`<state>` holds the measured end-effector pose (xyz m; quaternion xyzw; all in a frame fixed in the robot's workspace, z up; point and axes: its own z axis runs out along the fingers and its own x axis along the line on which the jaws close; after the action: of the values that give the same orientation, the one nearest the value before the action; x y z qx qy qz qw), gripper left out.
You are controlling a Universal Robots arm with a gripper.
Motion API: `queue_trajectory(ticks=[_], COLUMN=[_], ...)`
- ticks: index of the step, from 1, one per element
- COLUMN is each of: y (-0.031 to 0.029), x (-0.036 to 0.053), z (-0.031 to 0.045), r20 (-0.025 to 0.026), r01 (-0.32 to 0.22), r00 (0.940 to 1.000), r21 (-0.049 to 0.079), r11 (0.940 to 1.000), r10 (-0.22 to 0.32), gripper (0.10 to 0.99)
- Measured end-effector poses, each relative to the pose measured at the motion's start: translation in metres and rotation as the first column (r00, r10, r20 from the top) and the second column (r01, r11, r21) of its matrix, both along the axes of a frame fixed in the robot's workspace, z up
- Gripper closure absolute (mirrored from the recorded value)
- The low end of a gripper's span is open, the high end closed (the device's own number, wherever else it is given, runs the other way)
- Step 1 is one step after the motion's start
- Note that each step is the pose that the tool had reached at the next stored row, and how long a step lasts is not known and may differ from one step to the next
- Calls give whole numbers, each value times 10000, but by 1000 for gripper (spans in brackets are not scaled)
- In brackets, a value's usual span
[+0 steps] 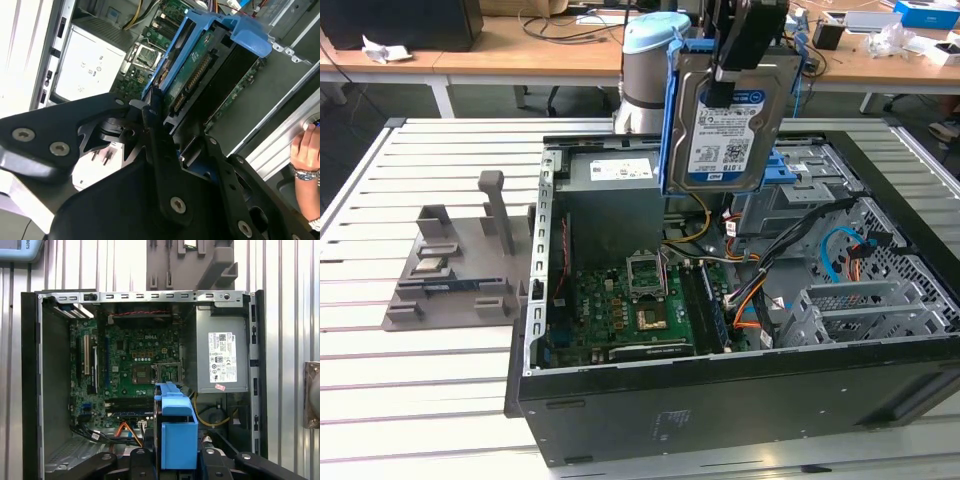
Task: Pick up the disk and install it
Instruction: 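Pick up the disk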
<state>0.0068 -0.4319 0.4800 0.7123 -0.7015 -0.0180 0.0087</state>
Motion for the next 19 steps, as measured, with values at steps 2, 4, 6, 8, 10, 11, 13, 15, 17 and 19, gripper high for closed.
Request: queue_trajectory(ticks=[2, 4, 6, 8, 10, 11, 13, 15, 17, 19], y=[-45, -79, -121, -156, -192, -217, -248, -279, -310, -343], x=[0, 0, 0, 0, 0, 0, 0, 0, 0, 0], z=[-2, -3, -5, -6, -8, -8, -9, -10, -11, -13], r20=[0, 1, 0, 0, 0, 0, 0, 0, 0, 0], r01=[-1, 0, 0, -1, 0, -1, -1, -1, 0, 0], r00=[10000, 10000, 10000, 10000, 10000, 10000, 10000, 10000, 10000, 10000], r21=[0, 0, 0, -1, 1, 0, 0, 0, 0, 0], r11=[10000, 10000, 10000, 10000, 10000, 10000, 10000, 10000, 10000, 10000], r10=[1, 0, 0, 1, 0, 1, 1, 1, 0, 0], gripper=[722, 722, 722, 722, 722, 722, 722, 722, 722, 722])
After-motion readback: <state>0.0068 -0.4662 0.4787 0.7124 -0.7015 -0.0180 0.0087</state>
